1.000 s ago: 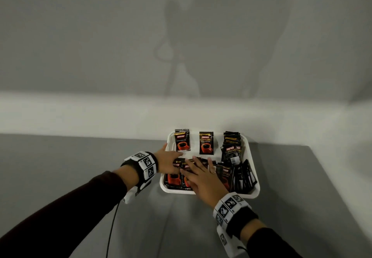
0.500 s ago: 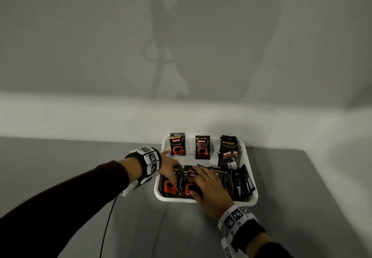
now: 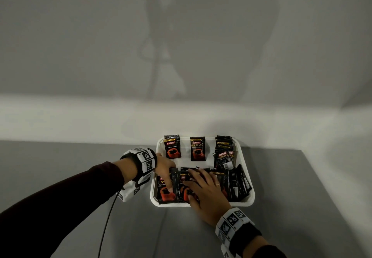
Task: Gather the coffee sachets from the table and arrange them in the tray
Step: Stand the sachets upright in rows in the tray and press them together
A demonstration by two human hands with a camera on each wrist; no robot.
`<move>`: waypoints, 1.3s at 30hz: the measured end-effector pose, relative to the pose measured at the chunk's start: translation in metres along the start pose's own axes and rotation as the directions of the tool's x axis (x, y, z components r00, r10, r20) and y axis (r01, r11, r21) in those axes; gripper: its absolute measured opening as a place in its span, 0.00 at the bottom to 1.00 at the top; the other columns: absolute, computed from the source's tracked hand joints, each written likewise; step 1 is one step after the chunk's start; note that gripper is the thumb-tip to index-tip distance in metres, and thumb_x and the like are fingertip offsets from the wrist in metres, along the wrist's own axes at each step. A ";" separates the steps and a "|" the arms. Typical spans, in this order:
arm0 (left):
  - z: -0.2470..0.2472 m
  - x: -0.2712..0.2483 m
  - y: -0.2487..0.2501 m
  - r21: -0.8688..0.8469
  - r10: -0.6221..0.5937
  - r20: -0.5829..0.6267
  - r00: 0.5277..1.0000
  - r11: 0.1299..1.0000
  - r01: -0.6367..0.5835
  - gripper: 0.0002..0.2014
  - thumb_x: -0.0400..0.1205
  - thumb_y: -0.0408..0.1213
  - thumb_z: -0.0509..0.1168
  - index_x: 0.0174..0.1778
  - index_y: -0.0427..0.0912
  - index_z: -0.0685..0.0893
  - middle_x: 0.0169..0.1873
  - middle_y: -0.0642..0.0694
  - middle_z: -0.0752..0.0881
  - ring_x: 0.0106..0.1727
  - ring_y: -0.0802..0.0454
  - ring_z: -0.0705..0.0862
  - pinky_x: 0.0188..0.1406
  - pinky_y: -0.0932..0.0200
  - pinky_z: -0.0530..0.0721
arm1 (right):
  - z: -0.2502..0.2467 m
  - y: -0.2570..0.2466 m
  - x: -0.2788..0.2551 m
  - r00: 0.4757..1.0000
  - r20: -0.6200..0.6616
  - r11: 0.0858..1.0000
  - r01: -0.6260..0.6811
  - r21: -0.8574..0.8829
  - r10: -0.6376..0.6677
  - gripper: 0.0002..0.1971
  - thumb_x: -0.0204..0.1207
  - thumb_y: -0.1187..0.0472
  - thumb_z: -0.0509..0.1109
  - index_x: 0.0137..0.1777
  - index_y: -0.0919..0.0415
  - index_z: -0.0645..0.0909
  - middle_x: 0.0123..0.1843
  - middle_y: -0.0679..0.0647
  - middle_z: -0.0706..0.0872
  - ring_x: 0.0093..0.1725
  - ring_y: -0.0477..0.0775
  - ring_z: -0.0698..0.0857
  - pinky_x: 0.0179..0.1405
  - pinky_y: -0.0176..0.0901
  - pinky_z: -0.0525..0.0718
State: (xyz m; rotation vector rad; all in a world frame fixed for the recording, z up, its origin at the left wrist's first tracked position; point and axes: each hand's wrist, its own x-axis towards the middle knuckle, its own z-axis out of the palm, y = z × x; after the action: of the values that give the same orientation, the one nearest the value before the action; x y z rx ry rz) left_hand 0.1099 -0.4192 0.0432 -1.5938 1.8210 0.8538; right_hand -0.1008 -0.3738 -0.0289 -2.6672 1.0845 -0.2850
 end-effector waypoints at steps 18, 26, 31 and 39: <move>0.013 -0.010 -0.012 -0.027 0.052 -0.096 0.994 0.998 -0.055 0.44 0.61 0.61 0.77 0.72 0.60 0.65 0.68 0.53 0.76 0.74 0.44 0.65 0.77 0.42 0.61 | -0.053 0.005 0.044 0.831 0.556 0.977 0.128 -0.167 -0.014 0.30 0.79 0.51 0.54 0.81 0.42 0.52 0.85 0.49 0.46 0.83 0.59 0.40 0.77 0.69 0.33; 0.028 -0.009 -0.008 -0.032 0.092 -0.180 0.979 0.995 -0.099 0.47 0.58 0.67 0.74 0.70 0.66 0.58 0.70 0.54 0.75 0.73 0.44 0.67 0.79 0.44 0.51 | -0.035 0.005 0.038 0.892 0.449 0.984 0.122 -0.130 -0.051 0.24 0.77 0.51 0.53 0.75 0.38 0.63 0.83 0.51 0.54 0.83 0.65 0.43 0.72 0.78 0.30; 0.018 -0.010 -0.006 -0.134 0.105 -0.170 0.980 0.983 -0.129 0.42 0.62 0.61 0.76 0.70 0.63 0.63 0.63 0.52 0.81 0.63 0.50 0.76 0.67 0.54 0.70 | -0.028 0.012 0.034 0.906 0.422 0.988 0.095 -0.120 -0.036 0.24 0.78 0.42 0.52 0.75 0.36 0.61 0.83 0.52 0.55 0.83 0.64 0.43 0.73 0.76 0.30; 0.008 -0.009 0.002 -0.169 0.169 -0.128 0.977 0.967 -0.189 0.45 0.62 0.50 0.81 0.72 0.49 0.64 0.63 0.46 0.80 0.62 0.49 0.81 0.60 0.56 0.81 | -0.019 0.012 0.033 0.929 0.370 0.978 0.106 -0.180 -0.032 0.27 0.77 0.34 0.52 0.76 0.36 0.61 0.83 0.52 0.55 0.83 0.64 0.43 0.71 0.76 0.30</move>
State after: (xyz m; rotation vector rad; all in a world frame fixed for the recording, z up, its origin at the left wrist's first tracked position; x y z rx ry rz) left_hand 0.1090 -0.4070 0.0450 -1.6330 2.0422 1.0559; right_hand -0.0905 -0.4079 -0.0118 -2.7774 0.9414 0.3163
